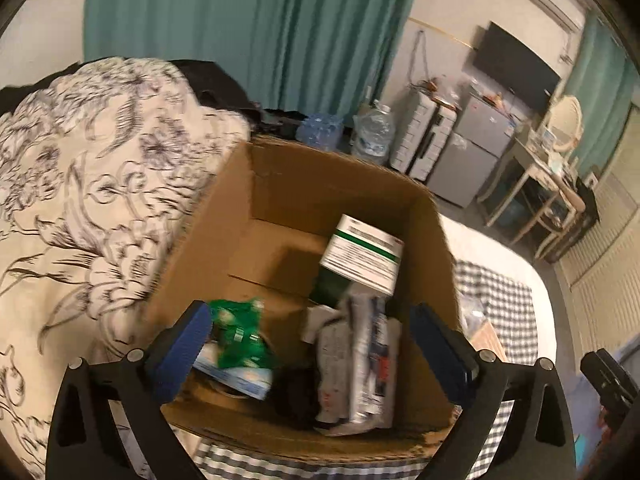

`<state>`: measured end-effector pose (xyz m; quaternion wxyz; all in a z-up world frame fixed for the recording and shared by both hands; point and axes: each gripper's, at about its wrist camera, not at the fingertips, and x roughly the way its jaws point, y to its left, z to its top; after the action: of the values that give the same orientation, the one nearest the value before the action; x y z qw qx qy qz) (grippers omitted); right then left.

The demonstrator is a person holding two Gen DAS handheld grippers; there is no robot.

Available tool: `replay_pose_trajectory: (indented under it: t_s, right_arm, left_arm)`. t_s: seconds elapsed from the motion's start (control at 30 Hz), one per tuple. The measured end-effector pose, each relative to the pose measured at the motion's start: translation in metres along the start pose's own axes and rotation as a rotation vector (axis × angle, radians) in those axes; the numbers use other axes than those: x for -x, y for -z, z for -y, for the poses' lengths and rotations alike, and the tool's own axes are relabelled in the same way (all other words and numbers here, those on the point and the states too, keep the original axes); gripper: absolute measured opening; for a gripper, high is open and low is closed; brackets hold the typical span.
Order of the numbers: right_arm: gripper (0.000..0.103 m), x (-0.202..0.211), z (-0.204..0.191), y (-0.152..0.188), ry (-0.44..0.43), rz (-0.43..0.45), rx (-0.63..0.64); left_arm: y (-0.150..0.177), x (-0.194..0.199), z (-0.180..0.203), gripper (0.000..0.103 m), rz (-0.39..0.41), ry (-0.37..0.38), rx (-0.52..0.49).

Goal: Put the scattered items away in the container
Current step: 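Move left tool to the clear floss bottle while right tool reaches the printed card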

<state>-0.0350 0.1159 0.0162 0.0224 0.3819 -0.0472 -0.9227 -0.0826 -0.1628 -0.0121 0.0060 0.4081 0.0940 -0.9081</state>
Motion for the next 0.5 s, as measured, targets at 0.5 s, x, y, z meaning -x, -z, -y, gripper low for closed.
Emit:
replay_pose_trajectory:
  t_s: [0.5]
  right_arm:
    - [0.092,-0.059,0.012,0.034,0.005,-0.058,0.226]
  left_arm:
    - [0.042,-0.009,0.095,0.102,0.049,0.092,-0.215]
